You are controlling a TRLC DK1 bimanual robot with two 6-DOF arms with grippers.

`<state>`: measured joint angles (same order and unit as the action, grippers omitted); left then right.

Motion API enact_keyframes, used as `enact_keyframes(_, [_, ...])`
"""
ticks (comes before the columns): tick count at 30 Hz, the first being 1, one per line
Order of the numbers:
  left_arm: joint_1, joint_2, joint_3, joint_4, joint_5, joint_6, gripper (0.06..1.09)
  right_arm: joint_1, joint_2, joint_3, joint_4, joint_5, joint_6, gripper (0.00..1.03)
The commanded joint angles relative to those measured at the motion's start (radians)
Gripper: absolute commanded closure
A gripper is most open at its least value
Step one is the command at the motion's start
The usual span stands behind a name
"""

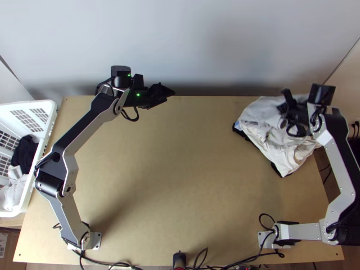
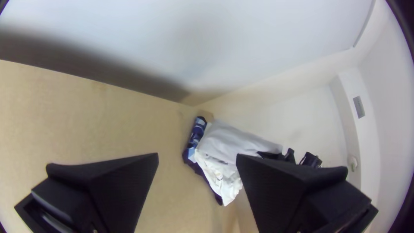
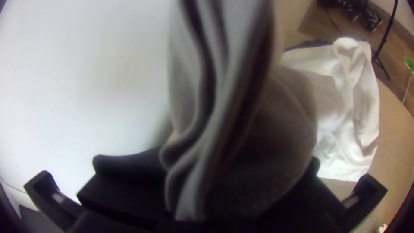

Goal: Fold the t-shirt

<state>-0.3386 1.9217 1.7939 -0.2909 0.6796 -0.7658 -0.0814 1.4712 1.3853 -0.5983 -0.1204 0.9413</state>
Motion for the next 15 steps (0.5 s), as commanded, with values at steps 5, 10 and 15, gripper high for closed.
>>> enact_keyframes(5, [0.006,0.000,-0.001,0.001,0.003,0.000,0.20,-0.156,-0.043,-0.256,0.025,-0.001,-0.073,1.00])
enact_keyframes(10, [0.013,0.000,-0.001,0.001,0.006,0.000,0.20,-0.218,-0.046,-0.319,0.042,-0.001,-0.114,1.00])
enact_keyframes(15, [0.019,-0.007,-0.010,-0.001,0.009,0.000,0.20,-0.273,-0.037,-0.359,0.095,-0.001,-0.151,1.00])
